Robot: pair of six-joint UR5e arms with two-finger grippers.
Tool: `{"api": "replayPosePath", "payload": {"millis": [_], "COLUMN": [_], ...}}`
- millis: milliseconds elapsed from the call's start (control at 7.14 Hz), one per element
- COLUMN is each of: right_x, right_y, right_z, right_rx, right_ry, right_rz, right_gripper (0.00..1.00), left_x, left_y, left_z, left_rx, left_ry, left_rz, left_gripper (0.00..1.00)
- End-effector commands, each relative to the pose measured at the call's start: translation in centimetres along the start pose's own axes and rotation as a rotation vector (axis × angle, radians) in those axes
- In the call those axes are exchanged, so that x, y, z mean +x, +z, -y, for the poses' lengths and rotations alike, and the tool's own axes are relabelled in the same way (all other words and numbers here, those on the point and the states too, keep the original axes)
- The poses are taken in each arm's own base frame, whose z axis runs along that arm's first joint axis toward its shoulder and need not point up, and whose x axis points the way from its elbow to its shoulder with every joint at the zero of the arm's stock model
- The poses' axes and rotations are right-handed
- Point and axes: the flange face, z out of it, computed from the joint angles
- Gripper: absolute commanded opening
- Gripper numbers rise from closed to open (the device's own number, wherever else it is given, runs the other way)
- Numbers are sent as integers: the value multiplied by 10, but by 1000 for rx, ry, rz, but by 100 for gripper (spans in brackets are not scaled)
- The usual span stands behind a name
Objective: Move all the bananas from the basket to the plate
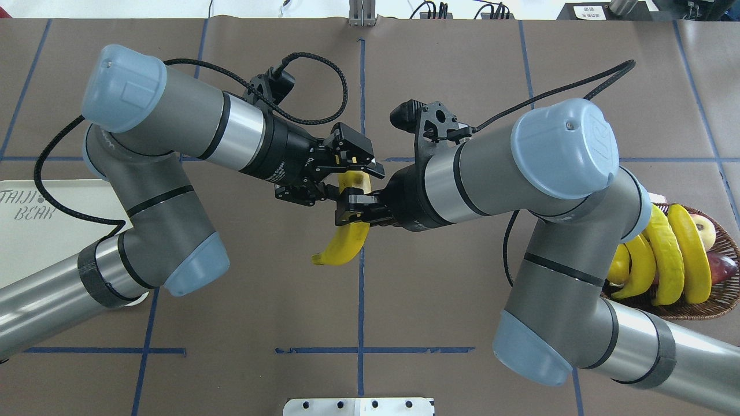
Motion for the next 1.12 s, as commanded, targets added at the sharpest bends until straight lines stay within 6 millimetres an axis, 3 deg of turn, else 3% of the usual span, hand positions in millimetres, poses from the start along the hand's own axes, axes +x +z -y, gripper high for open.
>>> {"api": "replayPosePath", "payload": {"millis": [0,140,700,981], "right_x": [0,-1,-4,-9], "right_y": [0,-2,-10,-34], "right_z": [0,0,-4,-3], "right_rx": [-5,-6,-12,11], "right_ry": [0,-2,12,2], "right_rz": [-5,4,15,40], "right_gripper": [28,99,100,100], "left_x": [-3,-1,-5,-17], "left_y": [-4,-4,-8,1], "left_z": [-1,0,8,26], "left_rx": [1,2,19,56], "left_ry": [17,16,3,-35], "left_rz": [-20,-23,-11,38], "left_gripper": [0,0,0,0]}}
